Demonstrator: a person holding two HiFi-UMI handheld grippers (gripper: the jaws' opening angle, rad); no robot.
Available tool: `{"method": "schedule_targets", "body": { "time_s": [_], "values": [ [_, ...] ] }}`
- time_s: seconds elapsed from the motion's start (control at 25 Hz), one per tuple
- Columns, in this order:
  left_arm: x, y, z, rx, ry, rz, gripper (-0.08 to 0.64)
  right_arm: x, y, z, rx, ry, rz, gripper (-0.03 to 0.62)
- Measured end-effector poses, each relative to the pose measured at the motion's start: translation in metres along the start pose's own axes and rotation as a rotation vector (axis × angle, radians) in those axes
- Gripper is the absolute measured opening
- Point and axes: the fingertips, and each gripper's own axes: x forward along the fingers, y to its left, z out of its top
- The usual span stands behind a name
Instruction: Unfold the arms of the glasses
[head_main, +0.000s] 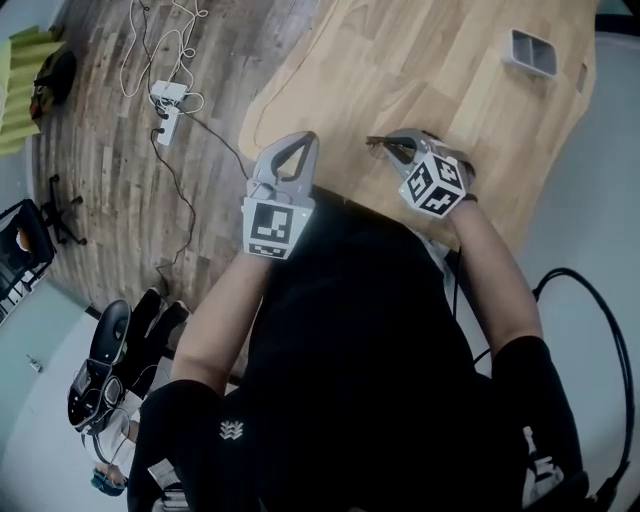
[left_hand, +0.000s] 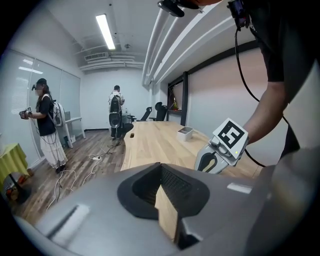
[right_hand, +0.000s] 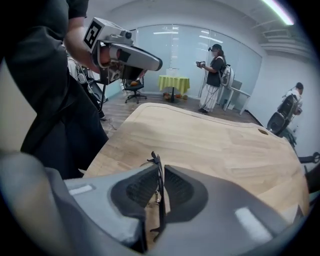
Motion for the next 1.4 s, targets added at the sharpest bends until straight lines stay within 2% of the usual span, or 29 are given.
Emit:
{"method": "schedule_targets", "body": {
  "time_s": [0.16, 0.4, 0.6, 0.72, 0.8, 0.88, 0.96, 1.16, 1.4],
  "values": [
    [0.001, 0.003, -0.005, 0.010, 0.018, -0.020, 0.006, 0.010, -0.001, -0.002, -0.007, 0.036, 0.024, 0.023],
    [0.011, 0.006, -0.012, 0.020, 0.051, -0.051, 0.006, -0.008, -0.006, 0.013, 0.031, -0.054, -0.031, 0.014],
    [0.039, -0.024, -0.015, 0.023, 0.097, -0.192, 0.026, -0.034, -0.005, 0.019, 0.063, -0.176, -0.089, 0.014],
    [0.055, -0.048, -0.012, 0.040, 0.097, -0.254, 0.029, -0.052, -0.010, 0.020, 0.151, -0.278, -0.122, 0.014],
    [0.064, -0.066, -0.012, 0.045, 0.106, -0.310, 0.057, -0.062, -0.015, 0.017, 0.228, -0.333, -0.149, 0.014],
    [0.072, -0.085, -0.016, 0.050, 0.126, -0.375, 0.101, -0.069, -0.017, 0.016, 0.257, -0.382, -0.176, 0.014],
    [0.078, -0.102, -0.019, 0.058, 0.140, -0.425, 0.127, -0.073, -0.016, 0.012, 0.247, -0.404, -0.198, 0.014],
    [0.083, -0.142, -0.016, 0.084, 0.138, -0.524, 0.127, -0.086, -0.004, -0.001, 0.236, -0.425, -0.235, 0.014],
    [0.084, -0.173, -0.009, 0.082, 0.145, -0.577, 0.127, -0.095, 0.009, -0.013, 0.242, -0.460, -0.258, 0.014]
  ]
}}
